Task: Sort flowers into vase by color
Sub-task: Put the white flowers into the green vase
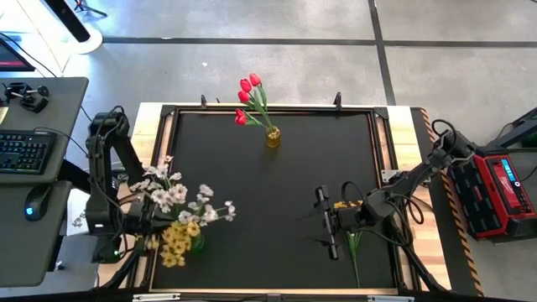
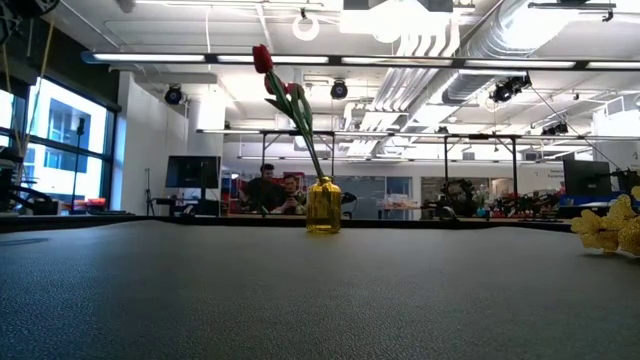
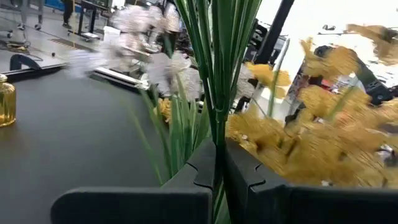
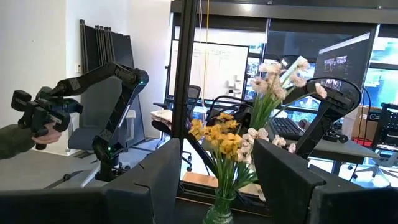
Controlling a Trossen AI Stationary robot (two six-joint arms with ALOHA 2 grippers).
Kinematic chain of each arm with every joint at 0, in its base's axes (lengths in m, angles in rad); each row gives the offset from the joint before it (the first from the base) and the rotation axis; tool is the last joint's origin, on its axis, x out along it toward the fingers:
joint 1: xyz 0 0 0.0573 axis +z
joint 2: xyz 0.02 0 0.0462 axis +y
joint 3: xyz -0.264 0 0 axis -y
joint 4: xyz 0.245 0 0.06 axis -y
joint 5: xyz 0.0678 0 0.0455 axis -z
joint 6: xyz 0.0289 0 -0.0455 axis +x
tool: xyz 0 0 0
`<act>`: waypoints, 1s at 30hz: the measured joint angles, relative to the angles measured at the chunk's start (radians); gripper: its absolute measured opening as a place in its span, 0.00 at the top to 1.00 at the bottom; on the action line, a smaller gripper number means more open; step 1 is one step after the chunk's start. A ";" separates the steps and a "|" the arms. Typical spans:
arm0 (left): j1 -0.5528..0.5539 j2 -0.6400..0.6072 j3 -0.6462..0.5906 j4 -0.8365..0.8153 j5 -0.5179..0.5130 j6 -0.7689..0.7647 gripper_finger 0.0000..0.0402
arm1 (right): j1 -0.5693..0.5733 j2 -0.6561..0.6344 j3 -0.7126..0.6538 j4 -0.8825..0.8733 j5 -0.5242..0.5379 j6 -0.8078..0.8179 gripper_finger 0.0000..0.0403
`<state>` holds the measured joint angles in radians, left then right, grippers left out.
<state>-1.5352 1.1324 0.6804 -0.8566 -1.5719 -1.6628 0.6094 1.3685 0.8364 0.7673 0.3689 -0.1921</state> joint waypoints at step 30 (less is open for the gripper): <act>-0.024 0.156 0.002 0.073 0.252 0.015 0.98 | -0.006 0.000 0.000 0.027 0.049 0.000 0.53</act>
<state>-1.5593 1.2887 0.6824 -0.7836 -1.3194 -1.6483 0.6029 1.3685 0.8364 0.7944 0.4175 -0.1921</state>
